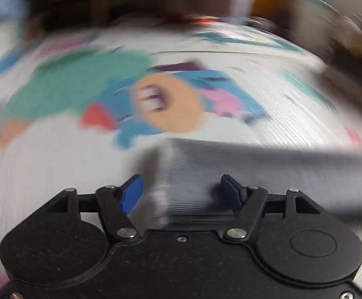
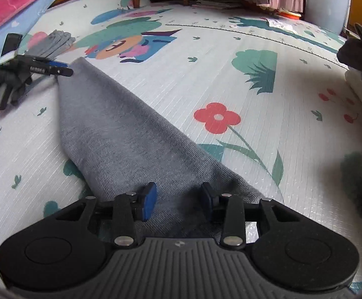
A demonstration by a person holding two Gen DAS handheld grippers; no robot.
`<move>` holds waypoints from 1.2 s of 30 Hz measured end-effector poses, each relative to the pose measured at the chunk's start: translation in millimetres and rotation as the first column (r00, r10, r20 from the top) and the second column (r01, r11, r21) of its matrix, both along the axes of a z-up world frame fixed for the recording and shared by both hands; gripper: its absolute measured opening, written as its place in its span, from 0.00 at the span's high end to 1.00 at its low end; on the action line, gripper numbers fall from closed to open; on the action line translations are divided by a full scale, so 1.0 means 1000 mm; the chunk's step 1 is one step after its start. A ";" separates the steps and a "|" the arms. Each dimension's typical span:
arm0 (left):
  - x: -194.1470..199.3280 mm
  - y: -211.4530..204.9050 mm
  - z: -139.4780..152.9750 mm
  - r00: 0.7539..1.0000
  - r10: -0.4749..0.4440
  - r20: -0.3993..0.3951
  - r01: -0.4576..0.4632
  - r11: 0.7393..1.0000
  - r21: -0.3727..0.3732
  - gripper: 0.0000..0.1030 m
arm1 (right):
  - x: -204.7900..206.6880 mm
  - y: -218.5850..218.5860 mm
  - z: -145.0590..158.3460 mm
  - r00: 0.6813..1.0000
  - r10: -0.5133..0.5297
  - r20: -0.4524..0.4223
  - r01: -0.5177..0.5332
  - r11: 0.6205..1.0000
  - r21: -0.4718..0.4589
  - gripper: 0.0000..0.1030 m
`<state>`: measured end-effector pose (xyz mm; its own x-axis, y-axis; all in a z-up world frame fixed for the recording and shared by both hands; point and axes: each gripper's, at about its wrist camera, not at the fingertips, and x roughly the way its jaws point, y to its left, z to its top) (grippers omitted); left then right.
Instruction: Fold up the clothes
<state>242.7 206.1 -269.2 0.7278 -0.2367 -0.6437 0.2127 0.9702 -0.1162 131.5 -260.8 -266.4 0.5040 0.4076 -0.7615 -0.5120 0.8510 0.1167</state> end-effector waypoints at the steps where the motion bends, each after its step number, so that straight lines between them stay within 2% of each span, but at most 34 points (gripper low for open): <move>1: -0.003 -0.007 0.008 0.999 -0.045 0.031 0.044 0.999 0.023 0.34 | -0.002 0.000 0.005 1.000 0.004 0.030 -0.004 1.000 0.014 0.55; 3: -0.009 -0.024 0.018 0.984 -0.162 0.072 0.158 0.986 0.055 0.34 | -0.006 0.003 0.011 0.996 0.008 0.088 -0.011 1.000 0.028 0.50; 4: -0.012 -0.033 0.019 0.973 -0.220 0.076 0.216 0.975 0.054 0.34 | -0.006 0.005 0.010 0.996 0.010 0.089 -0.013 0.999 0.034 0.46; 6: -0.018 -0.049 0.011 0.944 -0.322 0.072 0.312 0.943 0.120 0.34 | -0.002 0.013 0.001 0.999 0.026 0.047 -0.027 0.999 0.021 0.45; 7: -0.018 -0.049 0.000 0.951 -0.308 0.037 0.299 0.940 0.164 0.34 | 0.001 0.018 -0.006 0.999 0.033 0.021 -0.033 0.999 0.002 0.44; 8: -0.017 -0.048 -0.011 0.959 -0.285 -0.002 0.279 0.937 0.209 0.28 | 0.000 0.023 -0.010 0.999 0.040 0.013 -0.040 0.999 -0.017 0.42; 10: -0.013 -0.034 -0.010 0.981 -0.192 -0.004 0.190 0.968 0.163 0.30 | -0.001 0.029 -0.009 0.998 0.060 0.029 -0.058 0.998 -0.039 0.43; 11: -0.014 -0.040 -0.004 0.982 -0.186 -0.004 0.184 0.963 0.195 0.34 | -0.001 0.029 -0.006 0.998 0.057 0.035 -0.056 0.998 -0.024 0.45; 13: -0.022 -0.053 0.011 0.968 -0.250 0.038 0.239 0.954 0.180 0.34 | -0.005 0.024 0.006 0.996 0.037 0.075 -0.039 0.999 0.030 0.46; 16: -0.030 -0.076 0.020 0.935 -0.336 0.111 0.318 0.936 0.153 0.34 | -0.009 0.021 0.007 0.994 0.025 0.109 -0.028 0.999 0.025 0.46; 19: -0.025 -0.088 0.006 0.926 -0.366 0.096 0.356 0.929 0.104 0.34 | -0.003 0.019 -0.009 0.999 0.002 0.042 -0.002 1.000 0.000 0.45; 21: -0.020 -0.100 -0.012 0.920 -0.391 -0.024 0.389 0.903 0.183 0.33 | -0.009 0.019 -0.009 0.998 0.022 0.063 -0.020 0.999 -0.029 0.45; 23: -0.022 -0.099 -0.006 0.935 -0.353 -0.023 0.352 0.922 0.159 0.33 | -0.018 0.020 -0.001 0.993 0.042 0.110 -0.037 0.998 -0.047 0.45; 25: -0.033 -0.106 0.004 0.926 -0.376 0.042 0.369 0.922 0.120 0.33 | -0.021 0.015 0.006 0.989 0.017 0.148 -0.015 1.000 -0.018 0.45; 28: -0.051 -0.138 0.017 0.882 -0.462 0.093 0.456 0.886 0.084 0.33 | -0.018 0.005 0.009 0.986 -0.045 0.162 0.044 0.999 0.010 0.45; 32: -0.081 -0.188 0.026 0.806 -0.578 0.128 0.576 0.815 0.058 0.36 | -0.014 -0.007 -0.002 0.990 -0.067 0.125 0.067 0.998 0.007 0.45; 33: -0.084 -0.198 0.022 0.788 -0.605 0.116 0.603 0.796 0.055 0.37 | -0.015 -0.008 -0.004 0.991 -0.061 0.122 0.062 0.998 0.003 0.45; 35: -0.088 -0.214 0.001 0.762 -0.647 0.039 0.637 0.759 0.136 0.43 | -0.020 -0.006 -0.002 0.987 -0.038 0.154 0.040 0.999 -0.012 0.48; 36: -0.090 -0.222 -0.010 0.748 -0.663 -0.003 0.653 0.736 0.177 0.41 | -0.025 -0.004 0.002 0.982 -0.026 0.188 0.030 0.999 -0.020 0.48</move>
